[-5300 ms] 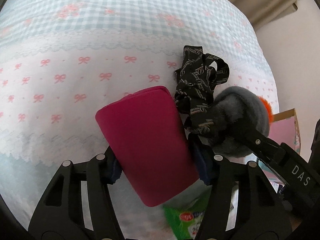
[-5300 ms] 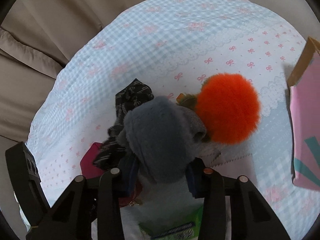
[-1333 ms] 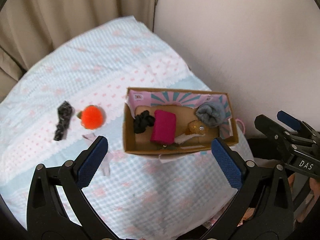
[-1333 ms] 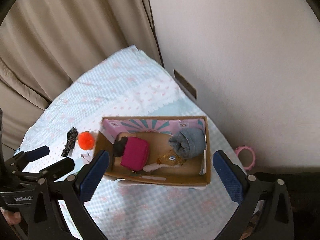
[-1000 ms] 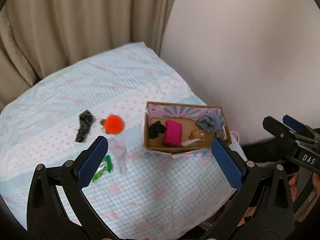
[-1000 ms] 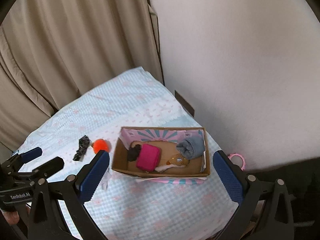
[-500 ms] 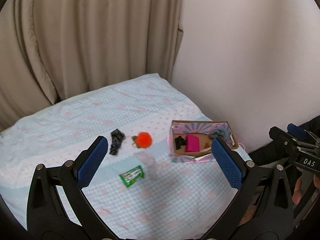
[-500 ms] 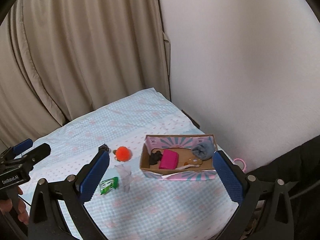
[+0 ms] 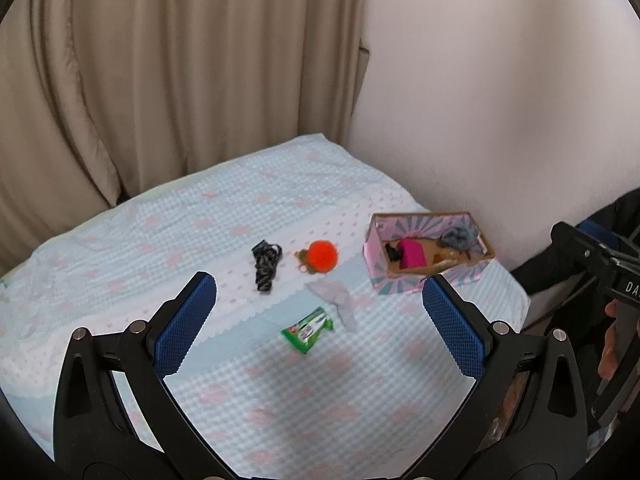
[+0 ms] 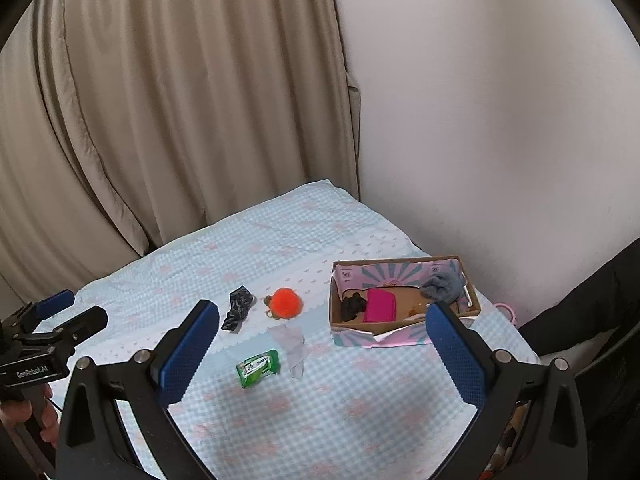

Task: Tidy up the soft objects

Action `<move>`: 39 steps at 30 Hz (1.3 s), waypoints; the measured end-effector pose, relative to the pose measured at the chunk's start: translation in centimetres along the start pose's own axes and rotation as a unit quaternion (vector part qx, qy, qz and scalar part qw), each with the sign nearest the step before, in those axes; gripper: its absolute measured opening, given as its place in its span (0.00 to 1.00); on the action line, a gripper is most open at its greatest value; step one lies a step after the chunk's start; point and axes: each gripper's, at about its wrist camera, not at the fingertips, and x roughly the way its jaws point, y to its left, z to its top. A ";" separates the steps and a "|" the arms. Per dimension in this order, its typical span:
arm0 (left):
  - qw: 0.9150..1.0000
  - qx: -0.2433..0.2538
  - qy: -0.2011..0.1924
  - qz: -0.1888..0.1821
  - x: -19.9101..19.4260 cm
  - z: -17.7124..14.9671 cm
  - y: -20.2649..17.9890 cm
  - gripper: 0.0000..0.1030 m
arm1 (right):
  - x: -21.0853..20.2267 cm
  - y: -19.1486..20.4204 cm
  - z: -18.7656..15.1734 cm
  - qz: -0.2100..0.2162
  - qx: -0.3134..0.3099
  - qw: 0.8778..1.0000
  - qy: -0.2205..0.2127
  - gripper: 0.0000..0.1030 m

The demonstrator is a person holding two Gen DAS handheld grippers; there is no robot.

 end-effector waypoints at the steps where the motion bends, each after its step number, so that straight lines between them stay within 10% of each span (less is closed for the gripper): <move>1: 1.000 0.002 0.006 -0.004 0.5 -0.3 0.7 1.00 | 0.4 0.8 -0.4 -0.006 -0.004 1.000 0.001 1.00; 26: 0.979 0.086 0.143 -0.115 27.0 -11.1 3.4 0.98 | 20.8 6.1 -11.3 -0.021 -0.049 0.990 0.128 0.99; 39: 0.963 0.131 0.177 -0.157 38.5 -16.2 2.6 0.80 | 34.6 5.7 -16.4 -0.004 -0.092 0.979 0.180 0.84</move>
